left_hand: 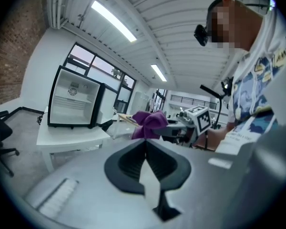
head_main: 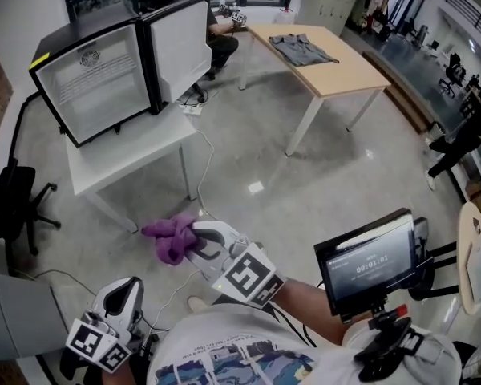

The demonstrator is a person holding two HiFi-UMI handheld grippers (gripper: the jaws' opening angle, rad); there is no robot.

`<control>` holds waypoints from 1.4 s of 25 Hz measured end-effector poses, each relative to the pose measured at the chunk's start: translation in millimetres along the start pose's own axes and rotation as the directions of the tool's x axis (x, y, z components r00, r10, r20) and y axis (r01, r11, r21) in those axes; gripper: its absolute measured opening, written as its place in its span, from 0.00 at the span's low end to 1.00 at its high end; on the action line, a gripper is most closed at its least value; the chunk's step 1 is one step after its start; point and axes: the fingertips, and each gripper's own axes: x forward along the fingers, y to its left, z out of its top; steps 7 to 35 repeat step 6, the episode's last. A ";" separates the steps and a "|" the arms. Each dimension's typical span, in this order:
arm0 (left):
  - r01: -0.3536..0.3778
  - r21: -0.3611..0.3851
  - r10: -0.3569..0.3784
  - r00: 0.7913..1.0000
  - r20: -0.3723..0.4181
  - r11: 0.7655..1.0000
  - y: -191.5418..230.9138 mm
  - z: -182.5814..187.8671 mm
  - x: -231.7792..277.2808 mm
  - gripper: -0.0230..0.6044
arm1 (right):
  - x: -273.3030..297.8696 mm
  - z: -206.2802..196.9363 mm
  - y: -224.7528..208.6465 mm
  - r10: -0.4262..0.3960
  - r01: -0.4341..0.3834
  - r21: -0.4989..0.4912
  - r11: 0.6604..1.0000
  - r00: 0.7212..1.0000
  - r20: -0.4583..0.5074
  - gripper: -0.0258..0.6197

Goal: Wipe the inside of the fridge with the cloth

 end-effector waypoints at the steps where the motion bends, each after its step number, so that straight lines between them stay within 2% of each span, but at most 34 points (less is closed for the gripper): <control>1: 0.000 0.001 0.000 1.000 0.000 1.000 -1.6 -1.8 -0.8 0.05 | -2.1 -1.1 1.6 -0.002 0.002 -0.003 1.000 1.000 0.001 0.16; 6: 0.001 0.010 -0.001 1.000 0.010 1.000 -11.8 -8.4 -1.5 0.05 | -10.3 -11.0 5.5 -0.008 0.008 0.003 1.000 1.000 0.001 0.16; 35: 0.001 0.010 -0.001 1.000 0.010 1.000 -11.8 -8.4 -1.5 0.05 | -10.3 -11.0 5.5 -0.008 0.008 0.003 1.000 1.000 0.001 0.16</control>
